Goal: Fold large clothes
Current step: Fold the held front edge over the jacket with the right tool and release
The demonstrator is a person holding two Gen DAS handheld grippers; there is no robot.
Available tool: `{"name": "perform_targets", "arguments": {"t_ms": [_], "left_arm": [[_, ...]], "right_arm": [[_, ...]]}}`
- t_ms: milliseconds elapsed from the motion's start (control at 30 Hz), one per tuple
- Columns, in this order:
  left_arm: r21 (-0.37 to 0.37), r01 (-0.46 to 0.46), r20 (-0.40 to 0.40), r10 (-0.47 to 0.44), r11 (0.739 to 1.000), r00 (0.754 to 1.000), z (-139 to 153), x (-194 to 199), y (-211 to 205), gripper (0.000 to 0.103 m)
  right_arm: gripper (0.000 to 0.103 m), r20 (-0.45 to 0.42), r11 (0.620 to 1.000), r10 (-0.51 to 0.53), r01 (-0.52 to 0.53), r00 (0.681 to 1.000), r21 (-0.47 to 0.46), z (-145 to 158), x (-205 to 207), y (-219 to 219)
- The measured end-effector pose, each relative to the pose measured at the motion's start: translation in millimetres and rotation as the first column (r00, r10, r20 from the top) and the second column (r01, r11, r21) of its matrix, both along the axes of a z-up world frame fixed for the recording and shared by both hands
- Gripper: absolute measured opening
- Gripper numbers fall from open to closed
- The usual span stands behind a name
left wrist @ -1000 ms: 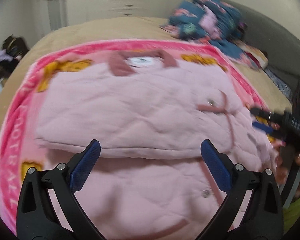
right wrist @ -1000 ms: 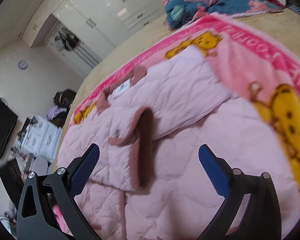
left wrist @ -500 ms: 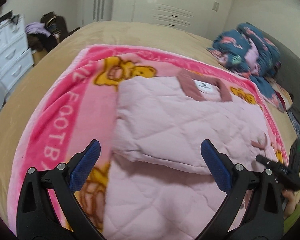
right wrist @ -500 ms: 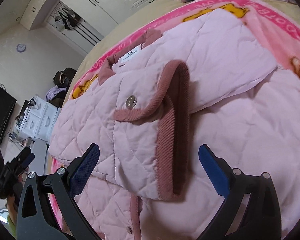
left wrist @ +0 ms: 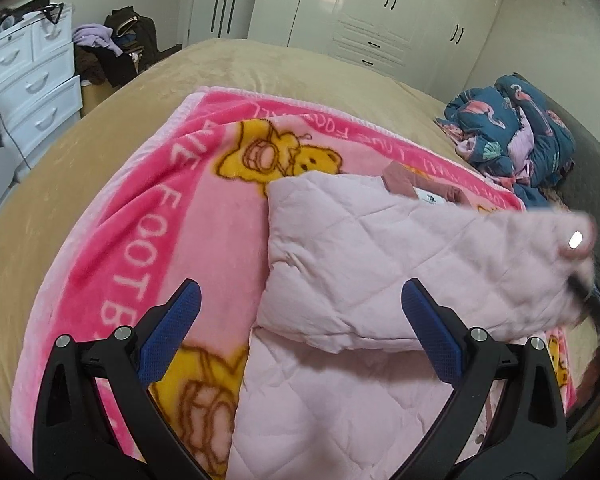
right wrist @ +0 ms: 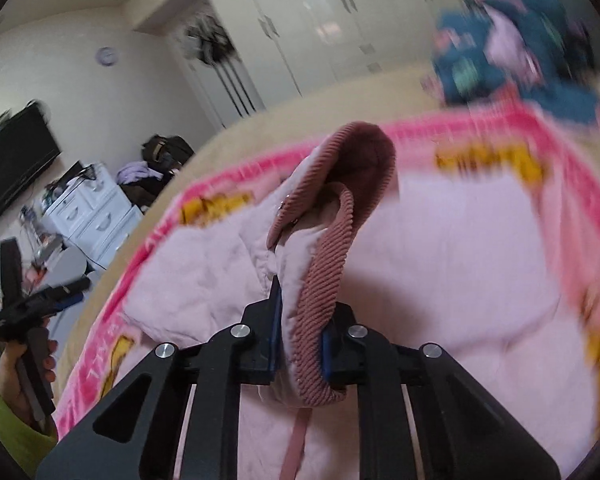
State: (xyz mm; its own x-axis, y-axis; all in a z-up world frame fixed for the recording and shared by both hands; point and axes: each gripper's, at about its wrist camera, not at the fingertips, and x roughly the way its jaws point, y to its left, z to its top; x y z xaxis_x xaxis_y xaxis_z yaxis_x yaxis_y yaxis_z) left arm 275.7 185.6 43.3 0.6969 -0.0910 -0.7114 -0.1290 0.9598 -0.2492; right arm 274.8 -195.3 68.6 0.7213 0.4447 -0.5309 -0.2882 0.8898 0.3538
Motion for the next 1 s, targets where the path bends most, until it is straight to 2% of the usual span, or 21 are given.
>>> {"name": "perform_targets", "arguments": {"t_ms": [133,267,633,833,933,1000], "left_arm": [[-0.013,0.001,0.007,-0.001,1.000,1.000,3,8,-1,0.094],[-0.017,0.019,0.010,-0.019,1.000,1.000,4,19,-10,0.094],[0.003,0.083,-0.013,-0.083,0.997,0.996,-3,46,-43,0.094],[0.016,0.128,-0.042,-0.127,0.992,0.991,-16,59,-66,0.094],[0.018,0.144,-0.059,-0.143,0.989,0.988,-23,64,-77,0.094],[0.017,0.154,-0.068,-0.153,0.988,0.986,-28,66,-82,0.094]], "right_arm": [[0.014,0.082,1.000,0.016,-0.014,0.996,-0.025,42,16,-10],[0.014,0.095,0.997,0.012,-0.005,0.995,-0.072,53,32,-18],[0.014,-0.004,0.998,-0.049,0.049,0.999,-0.042,10,42,-36],[0.015,-0.051,0.996,-0.065,0.061,0.997,-0.063,-8,45,-39],[0.018,-0.068,0.995,-0.073,0.068,0.995,-0.077,-14,46,-41],[0.026,-0.070,0.993,-0.086,0.080,0.994,-0.093,-16,47,-42]]}}
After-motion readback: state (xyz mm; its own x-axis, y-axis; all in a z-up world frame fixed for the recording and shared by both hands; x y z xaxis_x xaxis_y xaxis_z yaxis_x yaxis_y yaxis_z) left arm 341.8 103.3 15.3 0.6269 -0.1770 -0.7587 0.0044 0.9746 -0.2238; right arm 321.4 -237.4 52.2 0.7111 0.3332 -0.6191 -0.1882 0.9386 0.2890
